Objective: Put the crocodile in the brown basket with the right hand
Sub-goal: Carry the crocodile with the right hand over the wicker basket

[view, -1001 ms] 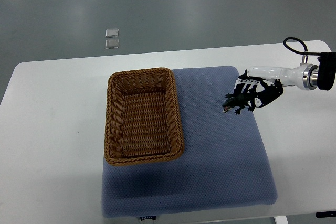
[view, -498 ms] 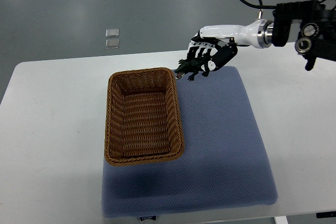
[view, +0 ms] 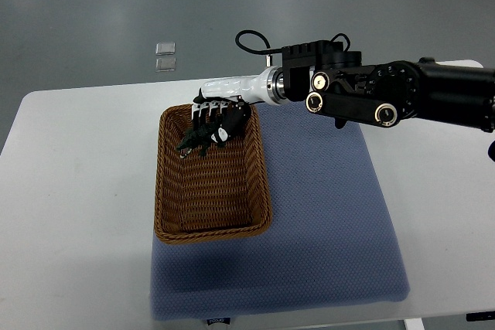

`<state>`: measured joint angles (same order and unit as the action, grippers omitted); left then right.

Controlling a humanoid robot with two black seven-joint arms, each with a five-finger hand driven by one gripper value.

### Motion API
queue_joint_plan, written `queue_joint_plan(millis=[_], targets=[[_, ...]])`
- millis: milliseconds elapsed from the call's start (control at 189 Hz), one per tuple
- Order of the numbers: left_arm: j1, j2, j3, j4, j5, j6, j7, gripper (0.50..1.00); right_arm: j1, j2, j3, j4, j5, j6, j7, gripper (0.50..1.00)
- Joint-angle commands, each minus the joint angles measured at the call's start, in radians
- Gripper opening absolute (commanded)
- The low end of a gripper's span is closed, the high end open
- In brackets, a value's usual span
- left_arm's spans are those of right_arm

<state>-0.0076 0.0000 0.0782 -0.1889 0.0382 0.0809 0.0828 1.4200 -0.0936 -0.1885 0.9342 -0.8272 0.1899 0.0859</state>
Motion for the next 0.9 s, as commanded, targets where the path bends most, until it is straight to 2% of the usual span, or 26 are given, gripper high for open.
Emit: queue_joint_plan(millis=[0, 270, 546, 853, 879, 890, 895], targets=[[0.000, 0.000, 0.002, 0.000, 0.000, -0.001, 0.000, 1.000, -0.039, 0.046, -0.002, -0.044, -0.009, -0.001, 0.000, 0.500], [0.000, 0.000, -0.001, 0.000, 0.000, 0.000, 0.002, 1.000, -0.112, 0.089, -0.002, -0.117, -0.061, 0.000, 0.003, 0.500], [0.000, 0.000, 0.000, 0.000, 0.000, -0.001, 0.002, 1.000, -0.151, 0.091, 0.000, -0.123, -0.069, -0.001, 0.003, 0.500], [0.000, 0.000, 0.000, 0.000, 0.000, -0.001, 0.002, 1.000, -0.191, 0.094, 0.001, -0.138, -0.066, -0.053, 0.003, 0.500], [0.000, 0.000, 0.000, 0.000, 0.000, 0.000, 0.002, 1.000, -0.196, 0.094, 0.001, -0.144, -0.066, -0.053, 0.003, 0.555], [0.000, 0.000, 0.000, 0.000, 0.000, 0.000, 0.002, 1.000, -0.196, 0.094, 0.001, -0.144, -0.066, -0.053, 0.003, 0.556], [0.000, 0.000, 0.000, 0.000, 0.000, 0.000, 0.000, 1.000, -0.197, 0.094, 0.001, -0.144, -0.066, -0.053, 0.003, 0.576]])
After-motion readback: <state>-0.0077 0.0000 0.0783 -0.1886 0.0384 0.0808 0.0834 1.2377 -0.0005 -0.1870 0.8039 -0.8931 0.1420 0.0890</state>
